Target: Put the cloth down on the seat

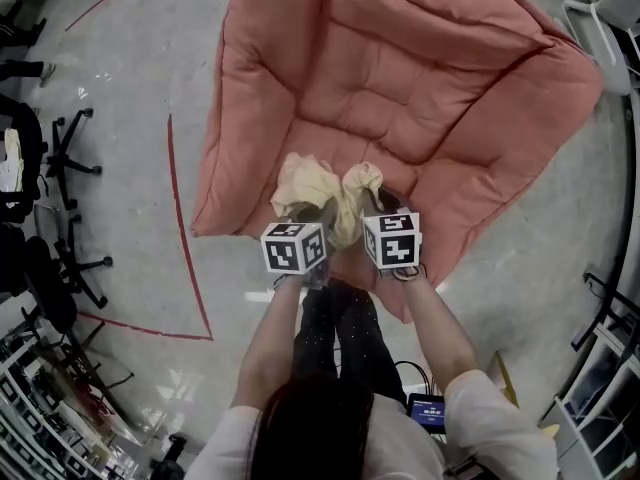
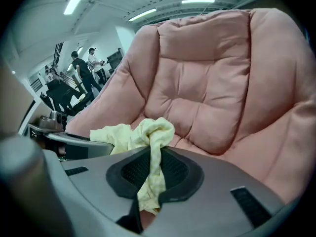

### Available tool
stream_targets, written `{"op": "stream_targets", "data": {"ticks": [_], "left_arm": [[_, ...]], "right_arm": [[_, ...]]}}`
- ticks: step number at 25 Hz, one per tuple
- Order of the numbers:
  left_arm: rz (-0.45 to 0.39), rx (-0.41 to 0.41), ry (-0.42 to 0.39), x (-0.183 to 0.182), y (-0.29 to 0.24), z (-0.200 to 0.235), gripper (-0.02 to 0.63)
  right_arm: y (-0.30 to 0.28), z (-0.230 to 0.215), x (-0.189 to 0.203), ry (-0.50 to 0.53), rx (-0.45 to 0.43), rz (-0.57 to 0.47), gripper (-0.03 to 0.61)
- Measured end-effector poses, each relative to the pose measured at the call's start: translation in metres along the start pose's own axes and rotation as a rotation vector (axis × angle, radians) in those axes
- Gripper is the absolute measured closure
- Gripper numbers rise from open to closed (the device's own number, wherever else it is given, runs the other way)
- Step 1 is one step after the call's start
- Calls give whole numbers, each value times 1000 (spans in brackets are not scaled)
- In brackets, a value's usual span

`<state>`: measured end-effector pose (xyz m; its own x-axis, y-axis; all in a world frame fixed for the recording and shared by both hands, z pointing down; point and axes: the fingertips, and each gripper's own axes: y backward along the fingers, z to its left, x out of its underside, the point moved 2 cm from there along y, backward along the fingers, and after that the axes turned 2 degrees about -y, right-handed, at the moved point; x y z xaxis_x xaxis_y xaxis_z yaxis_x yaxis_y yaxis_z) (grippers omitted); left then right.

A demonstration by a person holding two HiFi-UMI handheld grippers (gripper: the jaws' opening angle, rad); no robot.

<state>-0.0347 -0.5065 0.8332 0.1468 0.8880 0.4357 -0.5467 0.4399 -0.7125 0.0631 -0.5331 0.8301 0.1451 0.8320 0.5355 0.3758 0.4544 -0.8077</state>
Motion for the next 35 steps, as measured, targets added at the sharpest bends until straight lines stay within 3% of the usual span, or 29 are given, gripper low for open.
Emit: {"op": "stream_targets", "data": {"ticks": [6,10,13,19,26,31,35], "left_arm": [[55,63,64,22,-43,7,560],[91,7,44,24,-54,12,560],[112,-49,6,21,-60,15,553],[126,-84,20,18,-41,13,365],[59,-88,30,1,19,-1,365],[-20,-39,-40,-25,75,-40,365],[-131,31,-110,-56,122,-93,364]], "right_arm": [[-41,-21,27,-35,-36,105,518],[-54,-24,34,-49,-63,146,514],[-64,-24,35,-71,-73,165,440],[-49,-31,28,-88,-46,158,300],[7,-15,4,-94,-62,86,281],[71,19,-29,-69,-69,-24,281],[136,37,-59,-29,-55,-116,282]]}}
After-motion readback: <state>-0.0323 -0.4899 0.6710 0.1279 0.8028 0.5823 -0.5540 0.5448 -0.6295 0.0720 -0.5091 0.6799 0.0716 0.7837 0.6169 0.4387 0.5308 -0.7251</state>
